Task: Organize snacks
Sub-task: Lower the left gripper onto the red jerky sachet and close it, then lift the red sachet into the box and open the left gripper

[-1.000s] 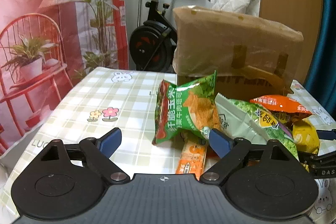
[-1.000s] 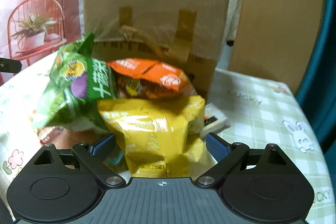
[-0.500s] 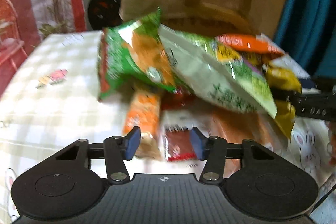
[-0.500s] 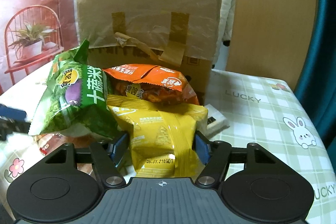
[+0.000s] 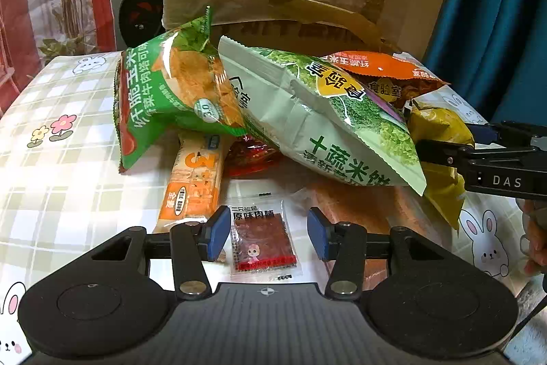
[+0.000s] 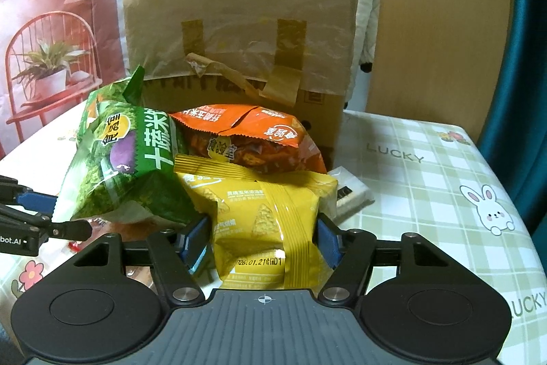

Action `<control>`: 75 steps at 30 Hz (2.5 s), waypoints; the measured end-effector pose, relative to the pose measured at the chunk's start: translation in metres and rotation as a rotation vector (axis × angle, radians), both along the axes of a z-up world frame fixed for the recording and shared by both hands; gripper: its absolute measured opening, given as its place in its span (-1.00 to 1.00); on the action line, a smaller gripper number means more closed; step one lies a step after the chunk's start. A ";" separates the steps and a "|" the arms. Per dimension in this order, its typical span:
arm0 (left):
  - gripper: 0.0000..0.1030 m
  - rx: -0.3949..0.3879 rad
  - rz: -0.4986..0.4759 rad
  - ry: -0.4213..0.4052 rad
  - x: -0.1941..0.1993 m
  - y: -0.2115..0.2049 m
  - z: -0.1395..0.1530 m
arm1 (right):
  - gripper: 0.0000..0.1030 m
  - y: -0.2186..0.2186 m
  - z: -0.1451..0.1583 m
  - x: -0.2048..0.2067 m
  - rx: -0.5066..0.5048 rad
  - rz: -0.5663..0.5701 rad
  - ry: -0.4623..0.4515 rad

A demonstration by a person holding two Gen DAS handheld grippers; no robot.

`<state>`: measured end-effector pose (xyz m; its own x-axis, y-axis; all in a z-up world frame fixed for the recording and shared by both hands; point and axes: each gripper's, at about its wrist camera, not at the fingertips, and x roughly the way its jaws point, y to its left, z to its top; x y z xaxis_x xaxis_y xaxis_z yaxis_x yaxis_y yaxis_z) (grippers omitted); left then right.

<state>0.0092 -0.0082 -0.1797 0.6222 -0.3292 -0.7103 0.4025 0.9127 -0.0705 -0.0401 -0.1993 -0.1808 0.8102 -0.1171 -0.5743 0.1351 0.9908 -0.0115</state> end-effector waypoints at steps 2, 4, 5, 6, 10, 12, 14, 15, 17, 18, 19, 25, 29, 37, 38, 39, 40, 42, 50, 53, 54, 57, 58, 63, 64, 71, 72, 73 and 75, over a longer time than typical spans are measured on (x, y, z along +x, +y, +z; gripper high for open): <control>-0.01 0.014 -0.002 0.004 -0.001 -0.002 -0.002 | 0.20 0.000 0.000 0.000 0.000 -0.001 -0.001; 0.00 0.043 0.001 -0.002 0.000 -0.004 -0.006 | 0.20 0.000 0.000 0.000 0.002 -0.003 -0.003; 0.01 0.065 0.004 -0.004 0.001 -0.007 -0.009 | 0.20 0.000 0.000 0.000 0.002 -0.004 -0.004; 0.02 0.088 0.010 0.000 0.003 -0.008 -0.013 | 0.20 0.000 -0.001 0.000 0.004 -0.005 -0.004; 0.13 0.110 0.030 -0.001 0.007 -0.008 -0.024 | 0.21 0.000 -0.001 -0.001 0.005 -0.004 -0.006; 0.16 0.107 0.036 -0.001 0.009 -0.008 -0.025 | 0.21 -0.001 -0.001 -0.002 0.006 -0.003 -0.008; 0.22 0.102 0.031 0.005 0.009 -0.010 -0.027 | 0.21 0.000 -0.001 -0.001 0.003 -0.004 -0.008; 0.23 0.103 0.026 0.010 0.009 -0.012 -0.029 | 0.21 0.000 -0.001 -0.001 0.002 -0.005 -0.008; 0.27 0.104 0.028 -0.004 0.007 -0.015 -0.030 | 0.21 0.000 -0.002 -0.001 0.002 -0.006 -0.009; 0.28 0.102 0.028 -0.008 0.007 -0.015 -0.031 | 0.21 0.000 -0.002 -0.001 0.002 -0.007 -0.010; 0.30 0.100 0.029 -0.011 0.007 -0.015 -0.031 | 0.21 0.000 -0.002 -0.001 0.002 -0.006 -0.009; -0.15 0.115 0.053 -0.050 -0.001 -0.012 -0.031 | 0.20 0.000 -0.001 -0.002 0.001 -0.012 -0.007; -0.17 0.115 0.064 -0.064 -0.006 -0.008 -0.026 | 0.20 -0.001 -0.001 -0.004 0.004 -0.024 -0.008; -0.17 0.102 0.098 -0.119 -0.014 -0.005 -0.013 | 0.19 -0.005 0.001 -0.009 0.009 -0.060 -0.008; -0.17 0.101 0.106 -0.120 -0.014 -0.003 -0.012 | 0.19 -0.006 0.002 -0.010 0.009 -0.066 -0.010; -0.17 0.099 0.116 -0.123 -0.014 -0.001 -0.011 | 0.19 -0.007 0.003 -0.011 0.010 -0.072 -0.014; -0.17 0.097 0.124 -0.126 -0.014 0.000 -0.009 | 0.19 -0.007 0.004 -0.013 0.010 -0.077 -0.019; -0.17 0.087 0.139 -0.138 -0.015 0.004 -0.005 | 0.18 -0.009 0.006 -0.016 0.010 -0.091 -0.033; -0.17 0.026 0.207 -0.180 -0.019 0.021 0.012 | 0.18 -0.016 0.018 -0.023 0.002 -0.131 -0.084; -0.17 -0.001 0.227 -0.201 -0.019 0.028 0.020 | 0.18 -0.016 0.024 -0.024 -0.010 -0.140 -0.103; -0.17 -0.007 0.232 -0.209 -0.019 0.029 0.022 | 0.18 -0.017 0.026 -0.025 -0.014 -0.144 -0.108; -0.17 -0.031 0.247 -0.228 -0.018 0.034 0.030 | 0.18 -0.019 0.030 -0.024 -0.027 -0.157 -0.115; -0.17 -0.038 0.251 -0.233 -0.017 0.036 0.032 | 0.18 -0.019 0.031 -0.025 -0.034 -0.162 -0.115; -0.17 -0.067 0.273 -0.258 -0.013 0.041 0.042 | 0.18 -0.028 0.033 -0.023 -0.041 -0.203 -0.104; -0.17 -0.068 0.275 -0.263 -0.013 0.042 0.045 | 0.18 -0.029 0.034 -0.023 -0.040 -0.209 -0.107; -0.16 -0.074 0.266 -0.343 0.000 0.039 0.075 | 0.18 -0.039 0.065 -0.024 -0.048 -0.224 -0.196; -0.16 -0.076 0.261 -0.357 0.004 0.037 0.082 | 0.18 -0.041 0.072 -0.022 -0.050 -0.222 -0.215; -0.16 -0.078 0.256 -0.369 0.008 0.036 0.087 | 0.18 -0.042 0.079 -0.019 -0.054 -0.217 -0.230; -0.16 -0.087 0.243 -0.396 0.016 0.033 0.100 | 0.18 -0.044 0.093 -0.013 -0.064 -0.197 -0.261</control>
